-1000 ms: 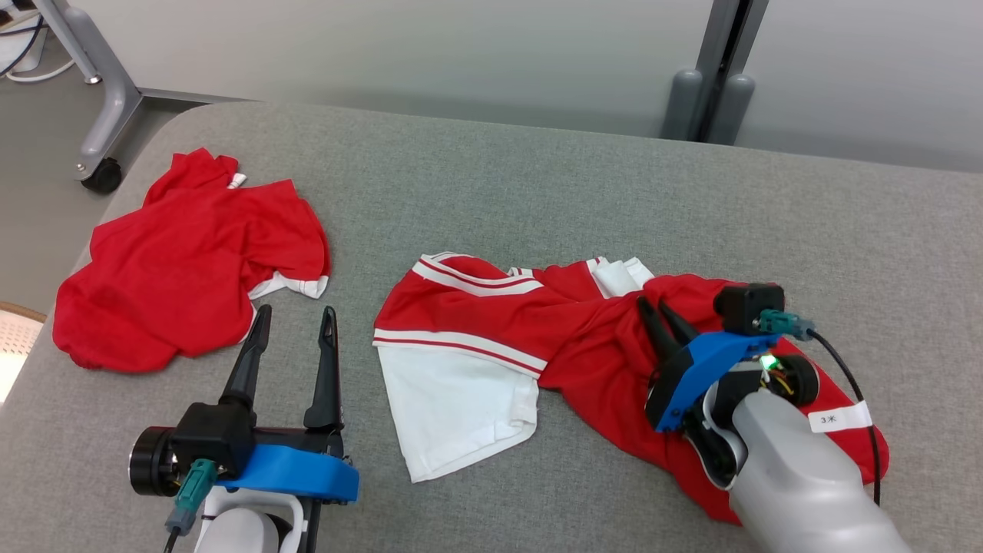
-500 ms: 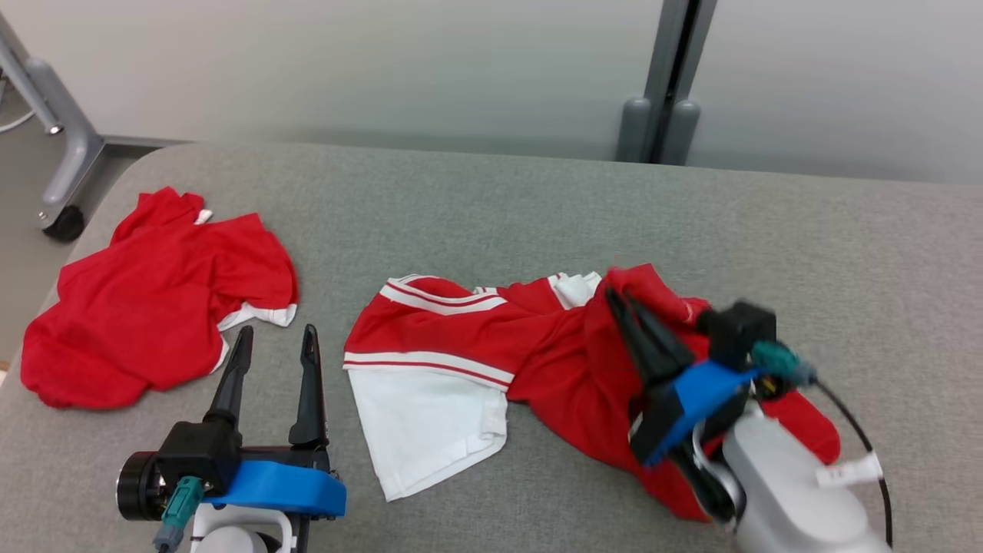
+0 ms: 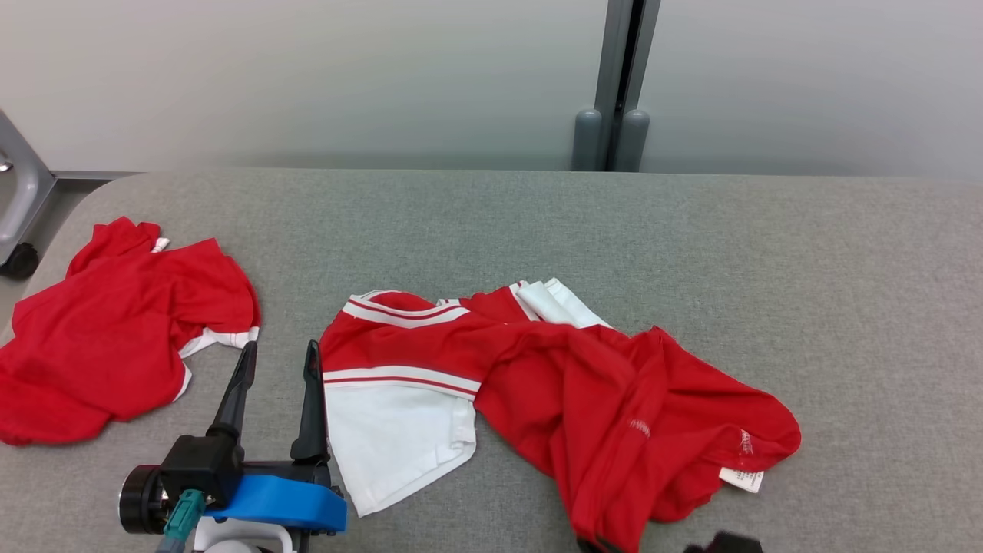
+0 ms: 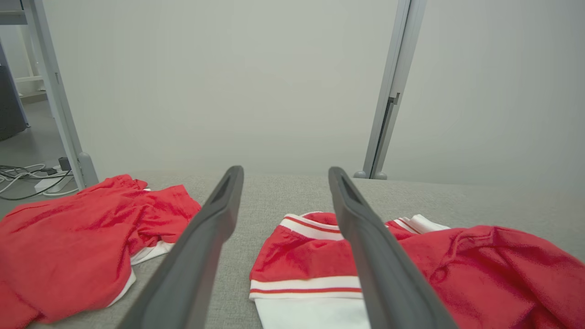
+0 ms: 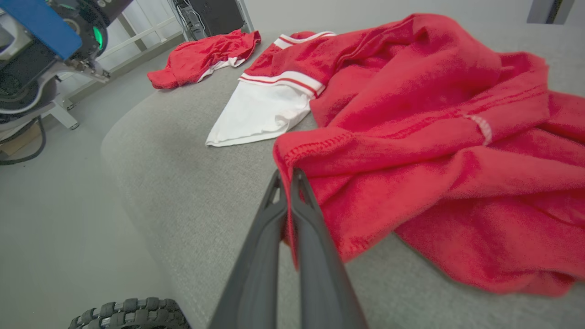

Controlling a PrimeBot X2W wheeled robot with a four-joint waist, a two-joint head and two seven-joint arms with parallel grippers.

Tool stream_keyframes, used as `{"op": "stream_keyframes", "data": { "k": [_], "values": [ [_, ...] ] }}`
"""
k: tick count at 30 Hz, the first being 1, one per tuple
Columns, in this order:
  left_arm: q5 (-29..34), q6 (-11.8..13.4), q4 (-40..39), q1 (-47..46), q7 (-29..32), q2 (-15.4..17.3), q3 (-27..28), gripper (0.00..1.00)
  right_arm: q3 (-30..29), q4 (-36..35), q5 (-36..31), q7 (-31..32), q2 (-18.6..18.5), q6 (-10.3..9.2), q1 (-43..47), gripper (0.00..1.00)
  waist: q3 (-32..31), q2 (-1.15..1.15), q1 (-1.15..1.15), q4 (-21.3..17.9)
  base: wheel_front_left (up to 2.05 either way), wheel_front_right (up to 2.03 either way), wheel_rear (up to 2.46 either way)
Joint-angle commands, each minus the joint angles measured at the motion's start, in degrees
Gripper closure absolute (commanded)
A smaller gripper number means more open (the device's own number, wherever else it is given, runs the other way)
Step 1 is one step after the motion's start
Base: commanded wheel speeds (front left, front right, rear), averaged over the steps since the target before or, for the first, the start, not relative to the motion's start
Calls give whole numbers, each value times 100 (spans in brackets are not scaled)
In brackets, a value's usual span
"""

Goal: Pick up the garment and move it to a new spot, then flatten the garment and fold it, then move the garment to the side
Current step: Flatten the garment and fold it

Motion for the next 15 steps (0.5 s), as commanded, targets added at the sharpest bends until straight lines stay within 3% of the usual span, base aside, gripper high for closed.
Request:
{"op": "stream_keyframes", "data": {
  "k": [1,7,8,9,15],
  "values": [
    [39,-5,14,-19,-14,-4,5,0,32,-234,-70,157,-116,1,368,100,12,0,1,-31,0,0,0],
    [21,-19,54,-85,-14,-4,-26,0,-56,-758,210,702,-365,0,1197,100,22,0,1,-109,0,0,0],
    [21,-20,62,-81,-14,-6,-40,0,-130,-833,155,713,-424,1,1219,77,16,0,1,-123,0,0,0],
    [21,-21,70,-71,-14,-5,-45,0,-180,-895,103,710,-438,1,1254,0,11,0,1,-137,0,0,0],
    [52,-36,100,-20,-14,-4,8,0,-864,-1296,-137,543,-398,1,1052,0,-65,0,1,-242,0,0,0]
  ]
}}
